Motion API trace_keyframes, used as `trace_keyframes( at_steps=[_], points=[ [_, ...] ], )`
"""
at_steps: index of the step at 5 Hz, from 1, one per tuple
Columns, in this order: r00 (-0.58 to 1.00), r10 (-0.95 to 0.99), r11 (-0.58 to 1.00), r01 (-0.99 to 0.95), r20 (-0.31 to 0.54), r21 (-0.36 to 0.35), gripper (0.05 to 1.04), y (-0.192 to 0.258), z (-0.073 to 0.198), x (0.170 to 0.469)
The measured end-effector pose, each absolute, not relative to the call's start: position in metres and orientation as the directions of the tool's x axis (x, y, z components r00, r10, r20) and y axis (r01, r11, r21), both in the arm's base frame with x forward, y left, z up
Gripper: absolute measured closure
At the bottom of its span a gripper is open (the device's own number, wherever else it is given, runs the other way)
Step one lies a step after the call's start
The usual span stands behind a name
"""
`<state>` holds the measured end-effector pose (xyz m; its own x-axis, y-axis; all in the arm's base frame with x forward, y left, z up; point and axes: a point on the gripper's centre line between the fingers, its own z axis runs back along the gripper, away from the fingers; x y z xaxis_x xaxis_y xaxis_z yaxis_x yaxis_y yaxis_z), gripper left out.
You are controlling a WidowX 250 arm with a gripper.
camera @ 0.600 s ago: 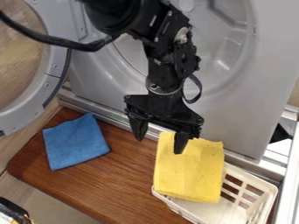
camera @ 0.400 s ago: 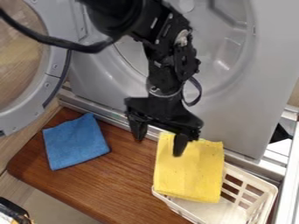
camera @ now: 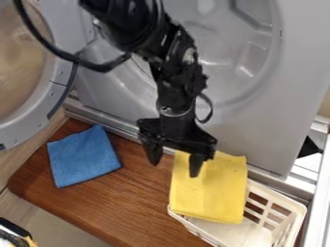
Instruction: Move the yellow cloth slightly to the tray
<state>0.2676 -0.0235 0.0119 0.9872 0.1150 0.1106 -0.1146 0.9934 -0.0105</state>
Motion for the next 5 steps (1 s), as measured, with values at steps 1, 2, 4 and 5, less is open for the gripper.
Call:
trace_keyframes(
  at_steps=[1,2,4,5],
  points=[
    [0.986,0.134,0.991,-0.133,0.099,-0.019,0.084,-0.022,-0.003,0.278],
    [0.991,0.1,0.995,-0.097,0.086,-0.038,0.084,-0.036,-0.015,0.293],
    [0.996,0.062,0.998,-0.06,0.07,-0.032,0.427,-0.054,-0.03,0.299],
    [0.995,0.071,0.997,-0.069,0.075,-0.021,0.738,-0.055,-0.03,0.3]
  ],
)
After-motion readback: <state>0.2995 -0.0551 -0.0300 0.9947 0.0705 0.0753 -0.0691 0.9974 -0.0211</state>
